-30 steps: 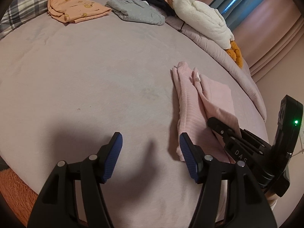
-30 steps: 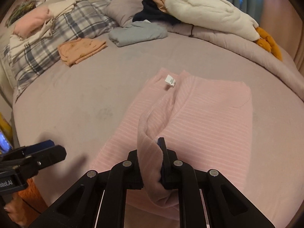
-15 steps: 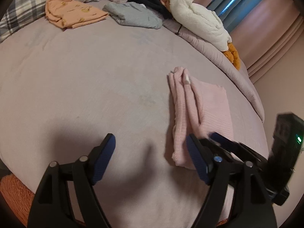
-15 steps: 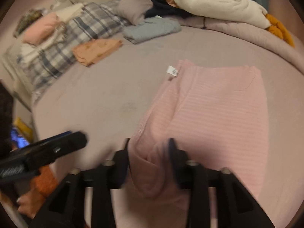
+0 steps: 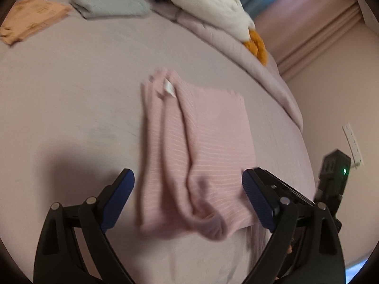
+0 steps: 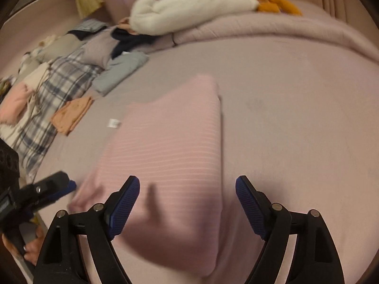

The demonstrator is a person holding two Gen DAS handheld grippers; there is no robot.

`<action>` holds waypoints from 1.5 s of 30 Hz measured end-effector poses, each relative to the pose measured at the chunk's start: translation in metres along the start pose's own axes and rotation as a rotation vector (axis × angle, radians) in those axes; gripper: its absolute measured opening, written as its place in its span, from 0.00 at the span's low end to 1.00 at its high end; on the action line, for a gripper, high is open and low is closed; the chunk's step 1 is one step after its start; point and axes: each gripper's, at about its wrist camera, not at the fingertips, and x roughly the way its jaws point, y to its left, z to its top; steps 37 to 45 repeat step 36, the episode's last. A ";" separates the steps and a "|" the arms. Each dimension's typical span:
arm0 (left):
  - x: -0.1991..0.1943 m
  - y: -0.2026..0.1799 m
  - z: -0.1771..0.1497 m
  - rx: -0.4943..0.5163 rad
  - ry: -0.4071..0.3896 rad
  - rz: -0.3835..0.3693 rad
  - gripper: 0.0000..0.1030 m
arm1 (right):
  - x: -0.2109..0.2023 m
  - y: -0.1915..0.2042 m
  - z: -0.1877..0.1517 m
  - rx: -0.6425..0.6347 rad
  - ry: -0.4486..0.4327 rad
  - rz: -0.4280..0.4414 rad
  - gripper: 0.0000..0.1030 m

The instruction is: Fold small clothes

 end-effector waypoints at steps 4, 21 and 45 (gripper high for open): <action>0.030 -0.006 -0.002 0.027 0.057 0.030 0.88 | 0.023 0.000 -0.003 0.024 0.056 0.069 0.70; 0.016 -0.049 -0.010 0.168 -0.053 0.118 0.76 | -0.031 -0.010 -0.003 -0.064 -0.057 -0.070 0.40; -0.032 -0.067 -0.018 0.177 -0.204 0.191 0.99 | -0.089 -0.002 -0.012 -0.111 -0.239 -0.095 0.76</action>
